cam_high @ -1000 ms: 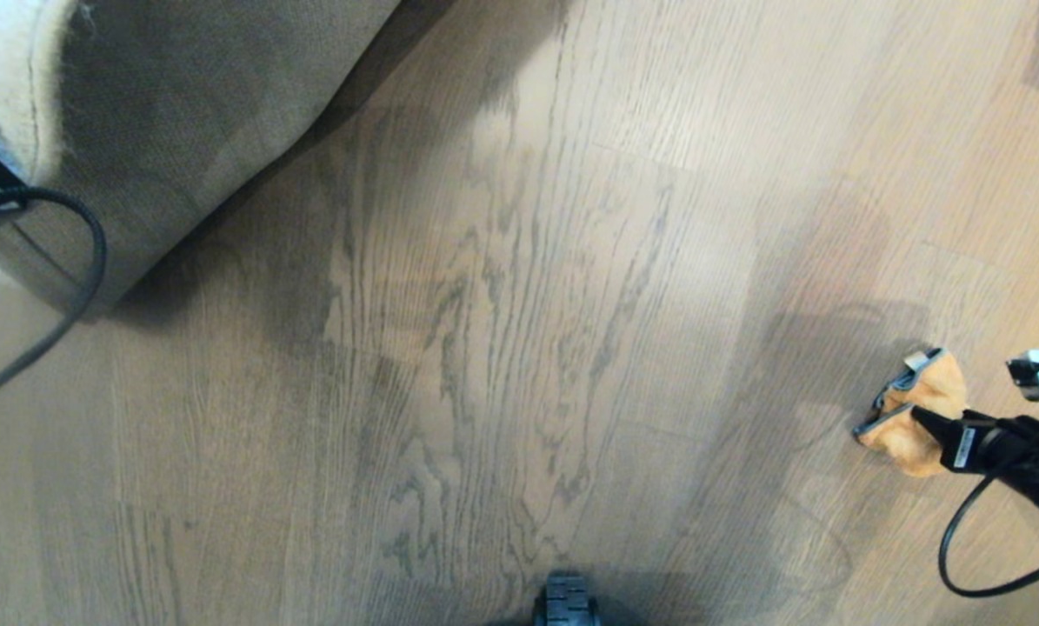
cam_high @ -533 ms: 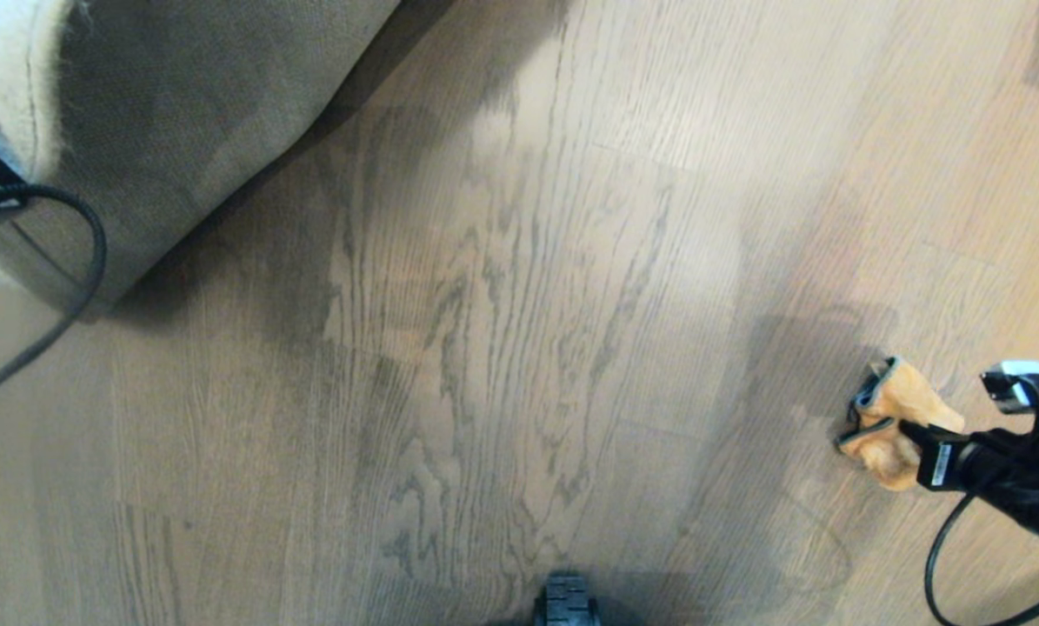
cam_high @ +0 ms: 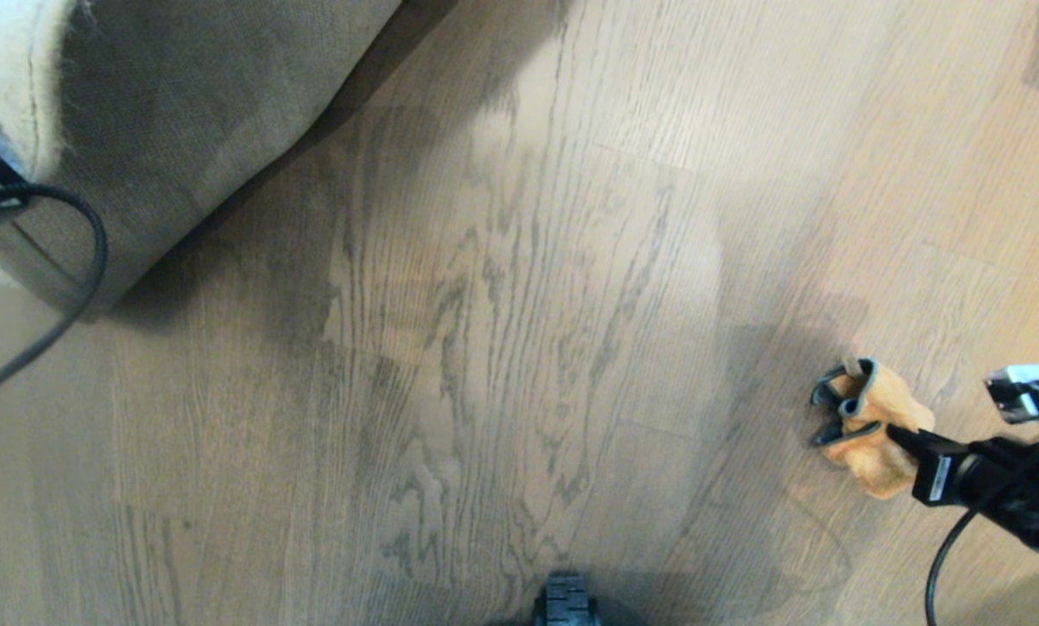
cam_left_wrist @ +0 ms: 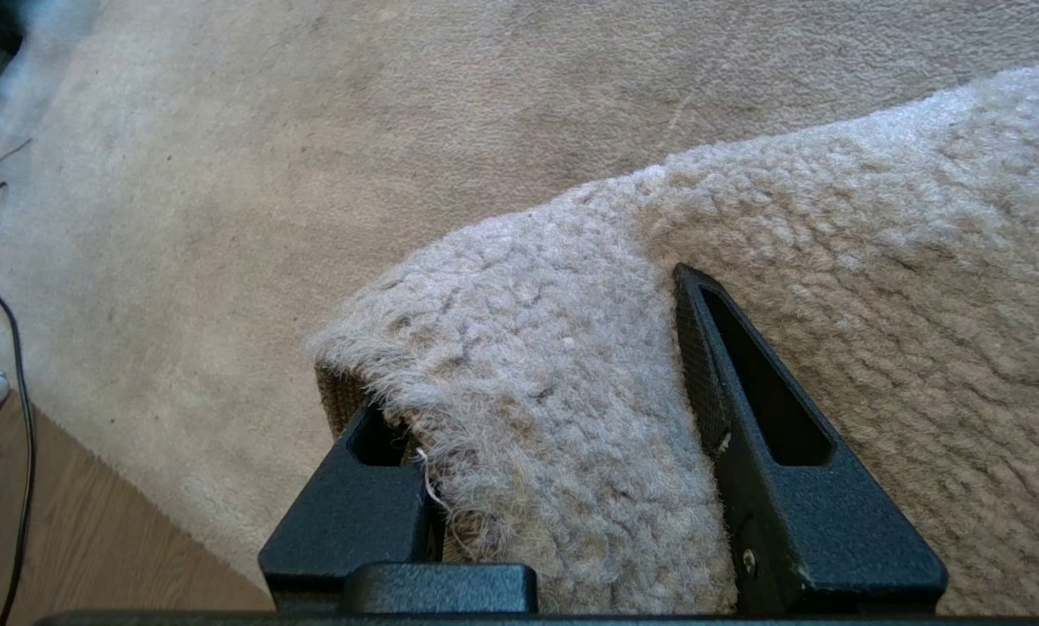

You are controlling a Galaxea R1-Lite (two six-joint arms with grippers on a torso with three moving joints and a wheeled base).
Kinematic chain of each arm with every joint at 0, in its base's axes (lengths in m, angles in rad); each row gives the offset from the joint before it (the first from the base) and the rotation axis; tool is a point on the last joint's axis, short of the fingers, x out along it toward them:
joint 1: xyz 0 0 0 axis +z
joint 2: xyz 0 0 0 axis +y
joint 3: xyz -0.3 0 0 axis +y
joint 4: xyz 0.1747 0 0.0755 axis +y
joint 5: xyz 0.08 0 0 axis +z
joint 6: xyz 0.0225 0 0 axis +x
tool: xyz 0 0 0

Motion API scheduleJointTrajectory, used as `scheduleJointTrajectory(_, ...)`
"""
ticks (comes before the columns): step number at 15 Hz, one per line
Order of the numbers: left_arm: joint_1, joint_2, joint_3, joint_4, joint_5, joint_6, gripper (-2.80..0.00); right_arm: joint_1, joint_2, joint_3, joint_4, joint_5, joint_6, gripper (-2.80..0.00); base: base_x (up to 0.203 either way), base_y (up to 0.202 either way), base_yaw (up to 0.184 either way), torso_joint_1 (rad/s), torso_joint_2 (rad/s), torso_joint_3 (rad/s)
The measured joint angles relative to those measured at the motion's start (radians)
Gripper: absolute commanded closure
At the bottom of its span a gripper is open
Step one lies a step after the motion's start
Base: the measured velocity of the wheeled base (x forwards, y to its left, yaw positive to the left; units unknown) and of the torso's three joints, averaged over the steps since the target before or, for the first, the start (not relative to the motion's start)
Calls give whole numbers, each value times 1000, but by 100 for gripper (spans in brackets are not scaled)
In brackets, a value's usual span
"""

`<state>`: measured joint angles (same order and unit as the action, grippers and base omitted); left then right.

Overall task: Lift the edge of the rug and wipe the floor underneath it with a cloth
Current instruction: Pick up the rag

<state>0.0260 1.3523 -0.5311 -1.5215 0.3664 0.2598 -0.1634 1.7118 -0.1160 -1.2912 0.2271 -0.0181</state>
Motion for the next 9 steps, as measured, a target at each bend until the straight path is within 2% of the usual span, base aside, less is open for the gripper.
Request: scheduleJointTrajectory(9, 0, 0, 7, 0, -1, 1, 0, 3, -175, 82, 0, 1, 2, 0, 0, 0, 0, 0, 0, 0)
